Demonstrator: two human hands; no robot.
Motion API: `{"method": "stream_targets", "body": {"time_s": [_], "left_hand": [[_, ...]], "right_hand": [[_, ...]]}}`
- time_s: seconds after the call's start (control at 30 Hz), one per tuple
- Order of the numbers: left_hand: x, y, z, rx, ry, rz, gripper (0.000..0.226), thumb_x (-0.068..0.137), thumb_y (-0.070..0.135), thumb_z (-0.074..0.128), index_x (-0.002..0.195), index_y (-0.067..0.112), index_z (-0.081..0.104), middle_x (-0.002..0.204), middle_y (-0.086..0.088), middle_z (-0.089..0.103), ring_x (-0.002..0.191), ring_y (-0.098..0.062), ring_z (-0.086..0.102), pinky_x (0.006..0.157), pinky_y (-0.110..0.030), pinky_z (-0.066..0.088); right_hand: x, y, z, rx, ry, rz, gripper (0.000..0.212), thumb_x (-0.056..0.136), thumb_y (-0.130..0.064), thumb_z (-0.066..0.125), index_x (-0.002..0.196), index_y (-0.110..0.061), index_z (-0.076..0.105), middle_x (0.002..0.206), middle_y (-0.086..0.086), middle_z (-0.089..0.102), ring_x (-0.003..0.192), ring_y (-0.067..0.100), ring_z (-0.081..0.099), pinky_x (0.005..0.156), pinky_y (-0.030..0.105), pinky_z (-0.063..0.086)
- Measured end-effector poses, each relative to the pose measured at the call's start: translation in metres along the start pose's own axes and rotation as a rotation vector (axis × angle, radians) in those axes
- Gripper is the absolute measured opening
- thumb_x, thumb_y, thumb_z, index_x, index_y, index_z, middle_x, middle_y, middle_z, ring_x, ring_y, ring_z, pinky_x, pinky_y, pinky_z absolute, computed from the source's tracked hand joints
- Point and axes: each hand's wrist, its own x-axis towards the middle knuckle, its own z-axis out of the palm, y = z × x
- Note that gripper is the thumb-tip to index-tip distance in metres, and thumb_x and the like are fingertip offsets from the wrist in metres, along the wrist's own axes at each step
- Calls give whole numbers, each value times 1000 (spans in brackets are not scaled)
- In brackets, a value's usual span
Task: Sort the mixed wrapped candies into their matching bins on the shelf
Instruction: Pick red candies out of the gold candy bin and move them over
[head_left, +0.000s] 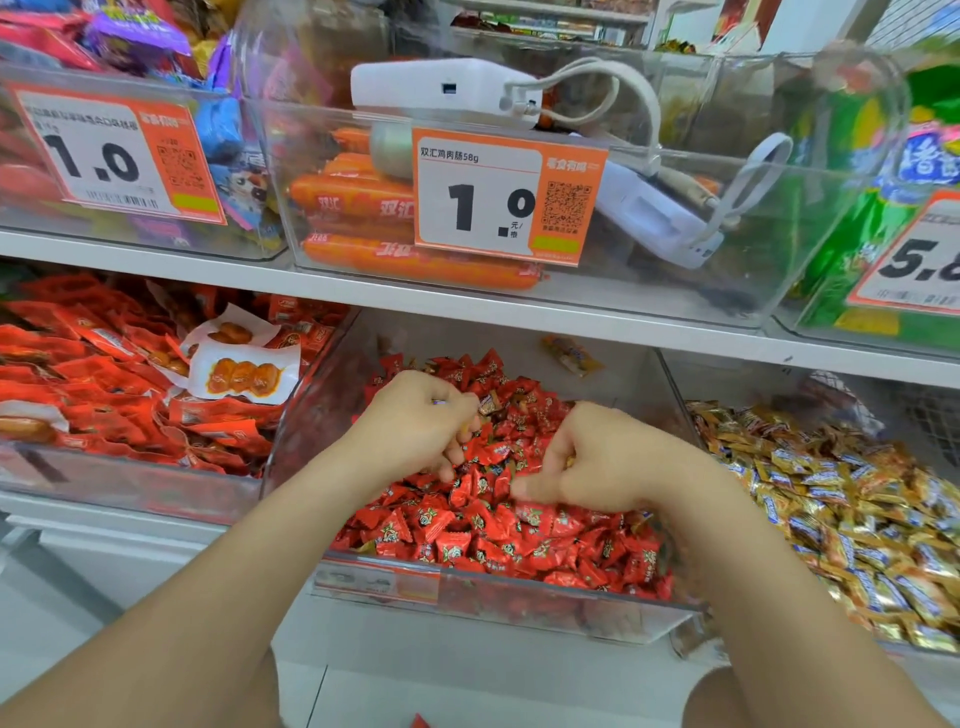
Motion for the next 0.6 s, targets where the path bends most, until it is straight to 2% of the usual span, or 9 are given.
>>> {"method": "stream_targets", "body": {"time_s": [0.07, 0.1, 0.17, 0.2, 0.27, 0.37, 0.43, 0.5, 0.6], "left_hand": [[2, 0, 7, -51, -68, 20, 16, 105, 7, 58, 106, 5, 74, 93, -13, 74, 71, -21, 73, 64, -36, 64], [3, 0, 9, -13, -93, 55, 20, 105, 4, 56, 111, 11, 75, 99, -10, 75, 78, -18, 75, 69, -35, 65], [5, 1, 14, 152, -126, 159, 29, 107, 9, 53, 106, 25, 77, 99, -1, 74, 80, -11, 73, 66, -30, 61], [6, 2, 16, 264, -126, 219, 27, 107, 16, 54, 101, 30, 76, 95, 1, 74, 77, -12, 71, 65, -32, 58], [6, 1, 20, 500, -125, 310, 19, 105, 35, 59, 92, 31, 73, 86, 5, 74, 76, -14, 69, 71, -36, 58], [7, -3, 21, 768, -124, 292, 27, 97, 53, 66, 81, 33, 72, 75, 10, 70, 73, -11, 66, 71, -36, 57], [6, -3, 20, 879, -148, 287, 11, 98, 48, 66, 98, 42, 74, 94, 13, 72, 83, -13, 65, 73, -35, 53], [8, -4, 19, 979, -184, 280, 31, 101, 35, 59, 128, 51, 65, 115, 5, 71, 85, -18, 62, 74, -36, 50], [12, -7, 18, 1153, -188, 253, 58, 99, 16, 59, 142, 55, 55, 141, -1, 63, 115, -29, 65, 82, -39, 53]], "right_hand": [[1, 6, -3, 36, 149, 19, 25, 95, -42, 74, 79, -23, 78, 61, -12, 63, 61, 5, 57, 64, 24, 46], [2, 9, -4, 32, 224, 26, 19, 100, -32, 66, 87, -25, 78, 67, -12, 64, 65, 7, 59, 69, 25, 46], [7, 13, -4, -7, 292, 26, 27, 103, -18, 53, 111, -27, 77, 94, -5, 74, 87, 18, 69, 81, 30, 53], [10, 14, -2, -8, 286, 25, 34, 101, -13, 49, 117, -28, 74, 107, -1, 74, 97, 23, 70, 87, 34, 56], [18, 16, 3, -14, 283, 19, 35, 98, -14, 48, 115, -32, 72, 115, -1, 72, 104, 25, 69, 93, 39, 58], [28, 18, 9, -83, 328, 19, 18, 97, -36, 57, 103, -30, 73, 106, -1, 72, 98, 25, 68, 89, 42, 59], [33, 18, 13, -115, 311, 24, 13, 93, -38, 64, 98, -31, 73, 100, -3, 72, 94, 24, 69, 87, 42, 60], [34, 16, 15, -140, 245, 16, 11, 85, -29, 72, 96, -31, 73, 92, -9, 69, 91, 20, 69, 86, 40, 60], [34, 12, 15, -143, 178, 14, 34, 77, -13, 70, 107, -29, 75, 105, -8, 68, 100, 19, 66, 91, 38, 59]]}}
